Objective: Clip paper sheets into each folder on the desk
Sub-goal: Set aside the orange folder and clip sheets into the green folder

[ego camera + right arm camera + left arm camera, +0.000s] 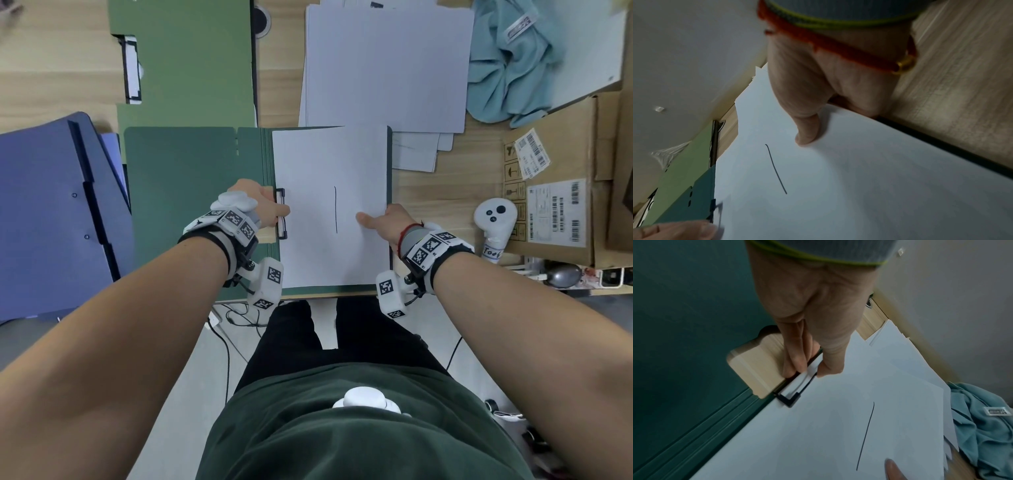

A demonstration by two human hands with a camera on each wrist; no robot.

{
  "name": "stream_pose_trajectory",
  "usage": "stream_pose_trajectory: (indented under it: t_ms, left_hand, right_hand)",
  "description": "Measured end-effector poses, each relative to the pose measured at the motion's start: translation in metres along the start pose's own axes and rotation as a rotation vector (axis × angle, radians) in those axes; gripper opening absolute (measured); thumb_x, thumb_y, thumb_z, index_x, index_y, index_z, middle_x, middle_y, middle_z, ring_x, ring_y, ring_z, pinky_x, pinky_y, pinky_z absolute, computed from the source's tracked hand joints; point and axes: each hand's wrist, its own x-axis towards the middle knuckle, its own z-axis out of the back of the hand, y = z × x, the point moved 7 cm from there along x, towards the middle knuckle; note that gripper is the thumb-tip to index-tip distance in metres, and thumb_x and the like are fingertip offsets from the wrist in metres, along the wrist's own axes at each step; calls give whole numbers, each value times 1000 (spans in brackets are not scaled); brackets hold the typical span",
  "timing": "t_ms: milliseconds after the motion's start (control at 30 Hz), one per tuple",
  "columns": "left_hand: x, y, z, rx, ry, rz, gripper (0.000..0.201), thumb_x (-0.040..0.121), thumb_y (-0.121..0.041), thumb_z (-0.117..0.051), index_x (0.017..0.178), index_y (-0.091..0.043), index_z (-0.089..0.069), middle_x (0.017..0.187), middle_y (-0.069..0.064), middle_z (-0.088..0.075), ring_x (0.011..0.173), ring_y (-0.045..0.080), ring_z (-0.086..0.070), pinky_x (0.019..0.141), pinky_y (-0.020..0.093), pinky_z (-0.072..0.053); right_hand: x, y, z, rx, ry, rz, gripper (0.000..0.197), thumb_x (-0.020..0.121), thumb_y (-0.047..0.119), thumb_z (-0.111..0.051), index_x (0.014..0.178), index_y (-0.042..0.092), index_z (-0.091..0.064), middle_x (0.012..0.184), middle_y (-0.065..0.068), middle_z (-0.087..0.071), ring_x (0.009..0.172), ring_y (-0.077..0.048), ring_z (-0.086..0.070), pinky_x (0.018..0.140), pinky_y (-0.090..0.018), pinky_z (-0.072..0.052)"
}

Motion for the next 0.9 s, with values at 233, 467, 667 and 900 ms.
stream_pose_trajectory:
  t_ms: [233,467,667,900]
  left_hand:
    - [-3,-17,2,376,-91,-5,30,71,-46,-71,85,-20,-65,76,-3,-64,56,14,-52,51,19,-38]
    - [1,-25,-3,504,-46,6,34,72,-48,-69,85,-18,-61,67,-2,-55,52,13,-48,47,20,-34]
    - [-5,-28,-1,564,-8,7,41,76,-56,-65,93,-19,-62,74,-1,-57,56,15,-51,50,23,-36]
    - [-20,-13,9,406,-118,-29,47,79,-58,-67,100,-16,-67,101,4,-69,89,24,-64,81,33,-53]
  right_hand:
    - [3,-2,0,-12,-9,13,89,84,52,-70,146,0,-31,148,-15,-41,135,-33,-41,111,-46,-37]
    - [0,4,8,-108,-6,54,82,82,51,-72,138,-2,-42,132,-13,-54,125,-32,-51,100,-40,-45]
    - [-2,-6,34,-128,-19,23,41,75,43,-81,72,7,-62,77,-7,-69,71,-24,-68,69,-33,-61]
    - [-24,44,51,-243,-120,163,33,83,28,-73,65,18,-47,64,0,-49,55,-15,-45,53,-23,-39]
